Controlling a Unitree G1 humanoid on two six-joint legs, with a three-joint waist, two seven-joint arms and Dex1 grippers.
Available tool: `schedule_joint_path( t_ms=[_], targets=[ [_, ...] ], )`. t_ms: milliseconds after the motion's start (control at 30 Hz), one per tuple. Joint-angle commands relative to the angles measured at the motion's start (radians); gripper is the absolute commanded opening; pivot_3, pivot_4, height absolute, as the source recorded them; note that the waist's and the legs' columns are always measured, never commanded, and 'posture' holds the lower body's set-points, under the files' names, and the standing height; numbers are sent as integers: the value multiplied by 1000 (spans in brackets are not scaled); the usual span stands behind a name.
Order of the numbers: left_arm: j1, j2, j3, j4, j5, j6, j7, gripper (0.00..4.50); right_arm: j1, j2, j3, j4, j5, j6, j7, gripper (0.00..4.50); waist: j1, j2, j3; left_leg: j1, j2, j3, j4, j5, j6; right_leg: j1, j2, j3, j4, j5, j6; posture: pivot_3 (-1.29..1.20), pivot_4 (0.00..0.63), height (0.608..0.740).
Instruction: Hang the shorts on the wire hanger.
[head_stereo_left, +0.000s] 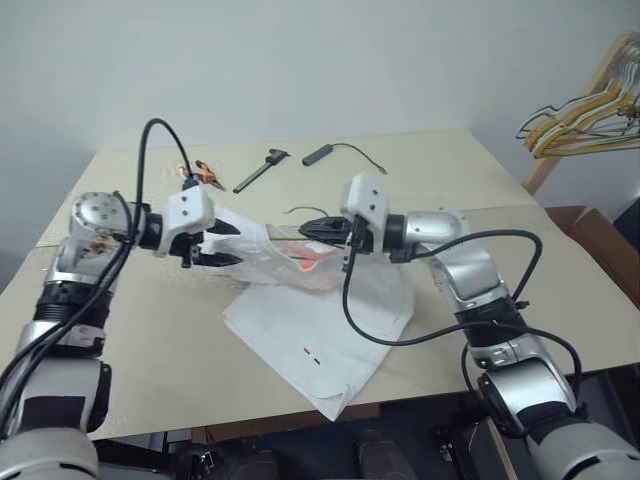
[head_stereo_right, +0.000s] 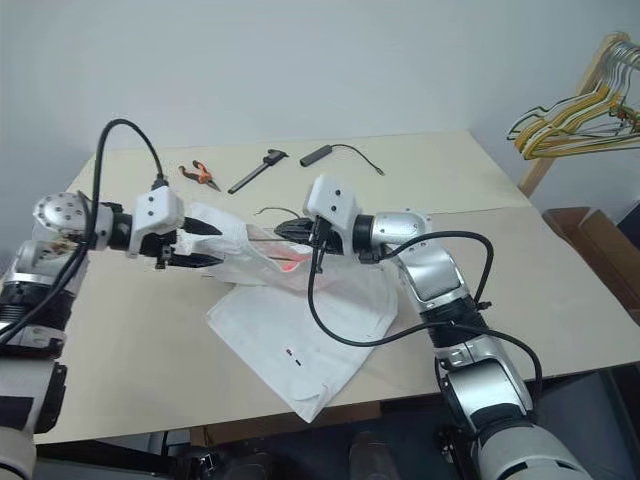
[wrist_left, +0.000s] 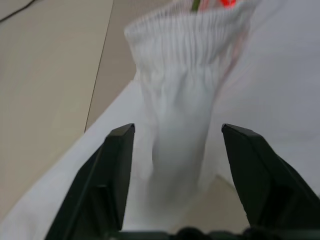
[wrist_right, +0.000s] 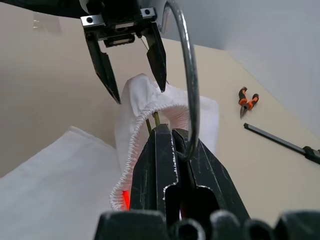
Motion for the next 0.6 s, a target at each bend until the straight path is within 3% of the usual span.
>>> schedule_joint_path(
  t_ms=[33,133,300,567,600],
  targets=[
    [-2,-1,-15,76,73,-111,74,4280,-31,-8,-35,-16,13,-27,17,0,5,0,0,0,0,0,0,0,0,0,0,0,0,0,0,-25,7,740],
    [-28,-51,-24,160,116,-150,166,4039,-35,-10,-38,-15,14,-28,25,0,15,0,-1,0,0,0,0,0,-1,0,0,0,0,0,0,-26,6,740],
    [-82,-103,5,236,98,-157,193,2545,-35,-15,-45,-16,15,-22,29,0,14,-3,-2,-1,-1,0,1,0,-1,0,-1,-1,-1,0,0,-32,5,740],
    [-102,-87,9,289,94,-190,151,47,-23,-35,-59,-27,17,-14,35,0,2,-3,-3,-1,0,0,0,0,-1,-1,0,0,0,0,0,-39,2,740],
    [-103,-79,5,290,100,-193,142,18,-24,-39,-62,-24,17,-14,36,0,2,-4,-3,-1,0,0,0,0,-1,-1,0,0,0,0,0,-39,2,740]
  ],
)
